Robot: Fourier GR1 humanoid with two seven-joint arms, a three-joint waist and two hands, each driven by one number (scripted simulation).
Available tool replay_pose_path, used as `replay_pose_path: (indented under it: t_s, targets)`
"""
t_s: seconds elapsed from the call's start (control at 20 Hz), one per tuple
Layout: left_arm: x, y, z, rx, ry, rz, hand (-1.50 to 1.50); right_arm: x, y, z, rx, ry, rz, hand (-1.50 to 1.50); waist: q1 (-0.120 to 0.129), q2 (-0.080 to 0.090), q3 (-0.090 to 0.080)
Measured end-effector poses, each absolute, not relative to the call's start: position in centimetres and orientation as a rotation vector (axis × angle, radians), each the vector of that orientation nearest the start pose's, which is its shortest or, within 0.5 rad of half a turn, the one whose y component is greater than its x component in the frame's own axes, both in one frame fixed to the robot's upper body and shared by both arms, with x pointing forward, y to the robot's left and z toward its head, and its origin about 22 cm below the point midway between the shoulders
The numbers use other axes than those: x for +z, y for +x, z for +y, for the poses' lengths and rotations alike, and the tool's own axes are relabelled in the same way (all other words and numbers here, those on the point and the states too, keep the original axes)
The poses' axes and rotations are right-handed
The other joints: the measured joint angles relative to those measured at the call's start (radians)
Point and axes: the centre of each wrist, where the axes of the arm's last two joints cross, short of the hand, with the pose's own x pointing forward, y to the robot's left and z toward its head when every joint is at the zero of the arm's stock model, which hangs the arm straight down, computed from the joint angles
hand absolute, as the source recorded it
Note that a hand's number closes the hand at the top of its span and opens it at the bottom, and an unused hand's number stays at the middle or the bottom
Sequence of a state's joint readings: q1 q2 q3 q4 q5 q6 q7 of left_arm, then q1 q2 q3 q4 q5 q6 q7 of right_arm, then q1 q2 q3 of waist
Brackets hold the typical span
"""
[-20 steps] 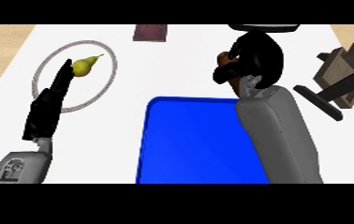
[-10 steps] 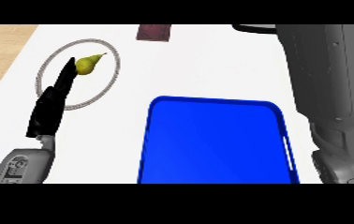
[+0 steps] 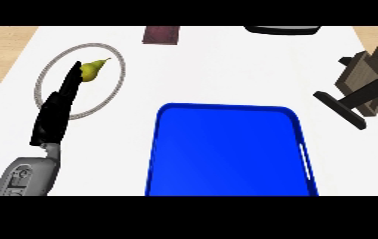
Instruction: Pick the sweet potato from the tray and place it in the tiered basket
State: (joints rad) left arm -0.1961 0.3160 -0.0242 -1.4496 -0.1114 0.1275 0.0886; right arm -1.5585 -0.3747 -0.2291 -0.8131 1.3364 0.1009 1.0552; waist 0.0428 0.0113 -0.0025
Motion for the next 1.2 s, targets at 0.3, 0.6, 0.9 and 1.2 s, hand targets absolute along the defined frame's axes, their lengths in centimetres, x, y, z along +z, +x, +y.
replay_pose_path:
  t_s: [0.3,0.6,0.9,1.2]
  targets:
    - [3.7,28.8,28.5,-0.256,0.41,-1.557,0.0,42.7,43.0,-20.7,0.059,-1.557,-1.044,1.5,-0.008,0.0,0.001]
    - [3.6,28.7,28.9,-0.254,0.411,-1.553,0.0,42.4,43.8,-24.6,0.14,-1.695,-0.893,1.5,-0.009,0.001,0.001]
    - [3.9,28.8,29.2,-0.253,0.421,-1.552,0.0,41.4,43.8,-28.9,0.217,-1.824,-0.704,1.5,-0.016,-0.001,0.002]
    - [3.8,28.3,29.2,-0.249,0.42,-1.545,0.0,41.7,43.0,-32.1,0.266,-1.815,-0.666,1.5,-0.018,-0.004,0.002]
